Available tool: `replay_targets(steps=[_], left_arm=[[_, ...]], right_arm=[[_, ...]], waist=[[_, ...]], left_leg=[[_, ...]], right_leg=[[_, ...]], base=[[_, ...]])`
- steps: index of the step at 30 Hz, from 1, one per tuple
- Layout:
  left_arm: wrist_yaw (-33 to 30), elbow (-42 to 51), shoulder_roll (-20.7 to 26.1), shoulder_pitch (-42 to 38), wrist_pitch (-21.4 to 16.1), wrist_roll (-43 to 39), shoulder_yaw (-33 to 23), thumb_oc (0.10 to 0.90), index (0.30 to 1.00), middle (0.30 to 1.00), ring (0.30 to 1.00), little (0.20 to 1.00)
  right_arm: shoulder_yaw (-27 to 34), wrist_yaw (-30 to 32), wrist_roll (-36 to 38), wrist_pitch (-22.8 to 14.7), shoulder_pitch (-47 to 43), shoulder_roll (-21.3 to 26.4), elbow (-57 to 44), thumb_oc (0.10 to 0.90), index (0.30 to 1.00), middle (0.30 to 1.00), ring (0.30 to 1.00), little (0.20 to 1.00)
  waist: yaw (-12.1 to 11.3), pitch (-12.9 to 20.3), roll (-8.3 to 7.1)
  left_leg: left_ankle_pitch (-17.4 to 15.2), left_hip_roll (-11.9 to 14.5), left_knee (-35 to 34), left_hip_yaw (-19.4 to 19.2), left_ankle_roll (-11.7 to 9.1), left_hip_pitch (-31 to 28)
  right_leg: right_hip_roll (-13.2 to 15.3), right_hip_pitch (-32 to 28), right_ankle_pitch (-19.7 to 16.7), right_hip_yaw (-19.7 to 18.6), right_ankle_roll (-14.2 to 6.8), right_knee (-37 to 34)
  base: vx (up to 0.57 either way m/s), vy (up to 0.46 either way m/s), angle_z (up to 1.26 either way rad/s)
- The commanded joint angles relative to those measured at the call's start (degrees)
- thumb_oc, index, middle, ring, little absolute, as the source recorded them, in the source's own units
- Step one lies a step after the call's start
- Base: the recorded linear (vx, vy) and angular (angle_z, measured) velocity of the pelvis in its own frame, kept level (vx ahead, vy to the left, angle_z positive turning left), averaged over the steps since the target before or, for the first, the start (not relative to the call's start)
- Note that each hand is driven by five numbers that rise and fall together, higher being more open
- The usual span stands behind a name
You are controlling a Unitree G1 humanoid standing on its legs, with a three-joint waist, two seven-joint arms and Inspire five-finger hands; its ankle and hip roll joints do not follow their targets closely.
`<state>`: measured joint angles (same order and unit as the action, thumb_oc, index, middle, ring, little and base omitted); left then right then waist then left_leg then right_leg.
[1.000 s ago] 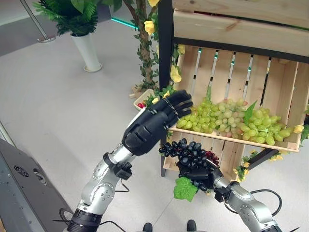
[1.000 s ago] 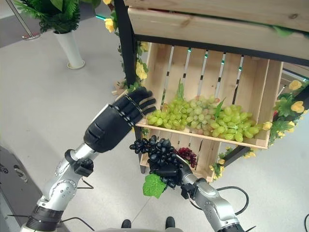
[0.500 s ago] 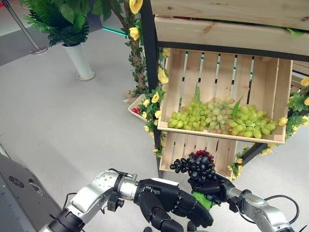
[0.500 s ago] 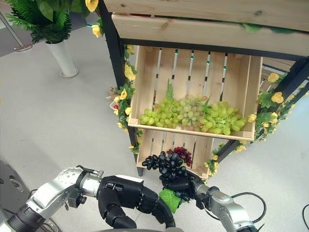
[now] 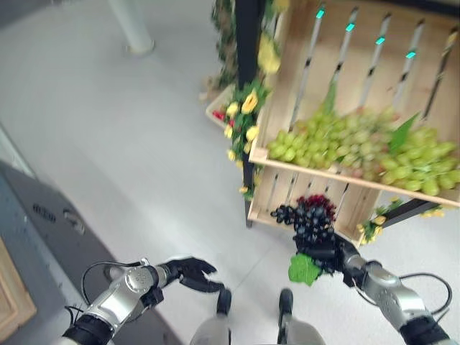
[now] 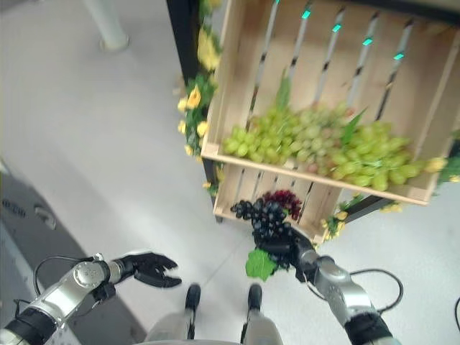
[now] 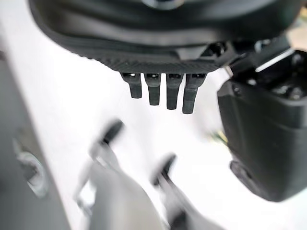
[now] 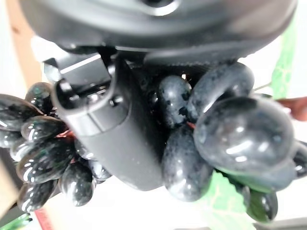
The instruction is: Pick up the fruits from the basket on one side to the basket on the other side
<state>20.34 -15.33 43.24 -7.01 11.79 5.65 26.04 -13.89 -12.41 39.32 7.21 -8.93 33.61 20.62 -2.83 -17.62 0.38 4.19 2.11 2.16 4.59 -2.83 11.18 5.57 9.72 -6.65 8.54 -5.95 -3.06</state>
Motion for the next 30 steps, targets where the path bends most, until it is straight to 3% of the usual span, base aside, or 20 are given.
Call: replay_targets(steps=[1, 5, 9, 13, 17, 23, 24, 30], left_arm=[[-4.79, 4.86, 0.14, -6.08, -13.77, 8.95, -0.32, 0.8, 0.9, 0.9, 0.9, 0.9], [-7.45, 7.38, 1.22, -7.39, -13.43, 8.48, 1.38, 0.8, 0.9, 0.9, 0.9, 0.9], [-13.38, 0.79, -0.73, -11.14, -13.63, 7.15, 5.17, 0.8, 0.9, 0.9, 0.9, 0.9], [-20.92, -4.04, -2.84, -11.08, -13.29, 7.77, 6.06, 0.8, 0.9, 0.9, 0.9, 0.9], [-26.29, -8.62, -4.8, -8.25, -15.55, 10.04, 4.87, 0.8, 0.9, 0.9, 0.9, 0.9], [-26.65, -9.44, -5.15, -5.1, -21.88, 8.7, 5.33, 0.8, 0.9, 0.9, 0.9, 0.9], [-26.11, -9.43, -5.21, -4.71, -22.98, 8.6, 5.36, 0.8, 0.9, 0.9, 0.9, 0.9], [-24.66, -10.71, -5.47, -3.56, -23.07, 5.32, 9.09, 0.8, 0.9, 0.9, 0.9, 0.9]], right_arm=[[3.09, 3.79, 3.25, -9.25, -8.39, 0.35, -5.72, 0.4, 0.3, 0.3, 0.3, 0.3], [2.31, 6.27, 3.17, -10.33, -10.94, 0.65, -4.3, 0.4, 0.3, 0.3, 0.3, 0.3], [1.01, 8.06, 2.89, -11.01, -17.33, -0.3, 1.2, 0.4, 0.3, 0.3, 0.3, 0.3], [1.38, 8.36, 3.68, -10.83, -20.45, -0.24, 4.97, 0.4, 0.3, 0.3, 0.3, 0.3], [3.71, 8.18, 7.09, -11.47, -22.27, -0.15, 8.95, 0.4, 0.3, 0.3, 0.3, 0.3], [9.19, 10.68, 17.0, -13.5, -24.63, -1.11, 12.14, 0.4, 0.3, 0.3, 0.3, 0.3], [10.71, 13.37, 17.49, -13.78, -24.73, -1.29, 12.59, 0.4, 0.3, 0.3, 0.3, 0.3], [13.54, 19.93, 18.18, -14.41, -27.57, -0.41, 16.04, 0.4, 0.3, 0.3, 0.3, 0.3]], waist=[[-2.49, -4.11, -0.74], [-3.04, -6.24, -0.51], [-3.63, -7.92, -0.63], [-4.25, -8.52, -0.64], [-5.38, -8.74, -0.76], [-6.4, -8.54, -0.37], [-6.43, -8.35, -0.17], [-6.5, -7.34, 0.52]], left_leg=[[-3.93, -3.07, 8.2, 0.29, 1.33, 5.56], [-4.42, -3.6, 11.72, 0.81, 1.26, 8.96], [-4.96, -3.96, 15.07, 0.95, 0.4, 11.87], [-5.17, -4.06, 15.62, 1.08, -0.07, 11.65], [-5.51, -4.23, 15.85, 1.05, -0.31, 10.59], [-6.06, -4.26, 16.24, 1.02, -0.45, 9.18], [-6.18, -4.23, 16.29, 0.81, -0.44, 8.88], [-6.54, -4.18, 16.52, 0.3, -0.4, 7.03]], right_leg=[[0.72, 4.46, 8.05, 2.12, -0.88, 15.17], [0.9, 7.22, 8.95, 2.58, -0.41, 18.45], [0.86, 8.58, 9.92, 3.04, 0.2, 20.46], [0.67, 7.38, 10.24, 3.27, 0.61, 19.83], [0.37, 4.9, 10.72, 3.96, 1.15, 18.88], [0.13, 2.43, 11.41, 4.66, 1.65, 18.54], [0.16, 1.93, 11.49, 4.78, 1.68, 18.46], [0.2, -0.56, 11.84, 4.67, 1.7, 18.13]], base=[[-0.12, -0.023, 0.09], [-0.08, -0.005, 0.12], [-0.03, -0.006, 0.05], [0.01, -0.001, 0.0], [0.05, -0.023, 0.03], [0.07, -0.014, 0.03], [0.09, 0.02, 0.02], [0.11, 0.031, 0.01]])
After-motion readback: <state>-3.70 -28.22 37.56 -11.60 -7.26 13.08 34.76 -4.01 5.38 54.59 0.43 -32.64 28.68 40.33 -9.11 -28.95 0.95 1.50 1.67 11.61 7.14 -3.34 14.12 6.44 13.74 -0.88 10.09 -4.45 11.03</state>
